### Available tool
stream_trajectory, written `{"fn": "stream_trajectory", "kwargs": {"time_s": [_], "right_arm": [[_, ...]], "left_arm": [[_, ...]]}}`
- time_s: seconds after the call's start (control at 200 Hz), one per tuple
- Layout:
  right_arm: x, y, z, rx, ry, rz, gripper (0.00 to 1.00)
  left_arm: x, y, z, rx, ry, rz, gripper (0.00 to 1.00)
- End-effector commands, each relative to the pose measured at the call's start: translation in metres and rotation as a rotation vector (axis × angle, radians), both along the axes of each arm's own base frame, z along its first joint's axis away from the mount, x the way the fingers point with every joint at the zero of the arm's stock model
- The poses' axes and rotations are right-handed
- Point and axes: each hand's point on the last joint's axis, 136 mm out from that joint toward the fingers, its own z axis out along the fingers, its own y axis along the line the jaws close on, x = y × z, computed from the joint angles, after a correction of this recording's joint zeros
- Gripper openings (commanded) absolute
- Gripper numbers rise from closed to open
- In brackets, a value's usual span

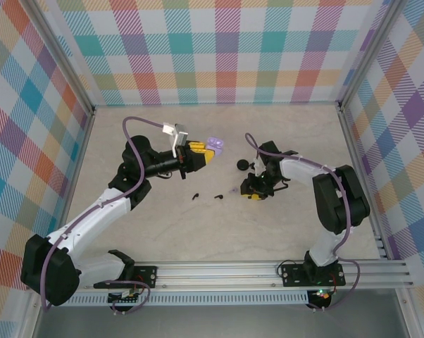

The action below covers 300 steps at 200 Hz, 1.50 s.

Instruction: Insert the wireless bluetooth earbuds into the charging case

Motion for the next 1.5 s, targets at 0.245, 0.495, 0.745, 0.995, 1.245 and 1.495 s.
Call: {"fn": "stream_trajectory", "kwargs": {"time_s": [0.245, 0.495, 0.745, 0.995, 1.245, 1.495], "right_arm": [[0.017, -0.004, -0.011, -0.067, -0.007, -0.049, 0.34], [0.031, -0.003, -0.01, -0.091, -0.035, -0.05, 0.33], [0.043, -0.002, -0.008, -0.113, -0.047, -0.036, 0.32], [0.045, -0.002, -0.01, -0.13, -0.044, -0.001, 0.34], [0.043, -0.004, -0.014, -0.205, -0.046, 0.03, 0.34], [0.04, 0.001, -0.022, -0.29, -0.042, 0.05, 0.33]], "left_arm": [[-0.009, 0.002, 0.005, 0.003, -0.038, -0.004, 0.07], [-0.01, 0.003, 0.004, 0.01, -0.043, -0.004, 0.07], [-0.011, 0.003, 0.005, 0.01, -0.049, -0.003, 0.07], [-0.011, 0.003, 0.006, 0.01, -0.053, -0.003, 0.07], [-0.011, 0.003, 0.006, 0.008, -0.051, -0.005, 0.07], [-0.012, 0.004, 0.006, 0.008, -0.051, -0.005, 0.07]]}}
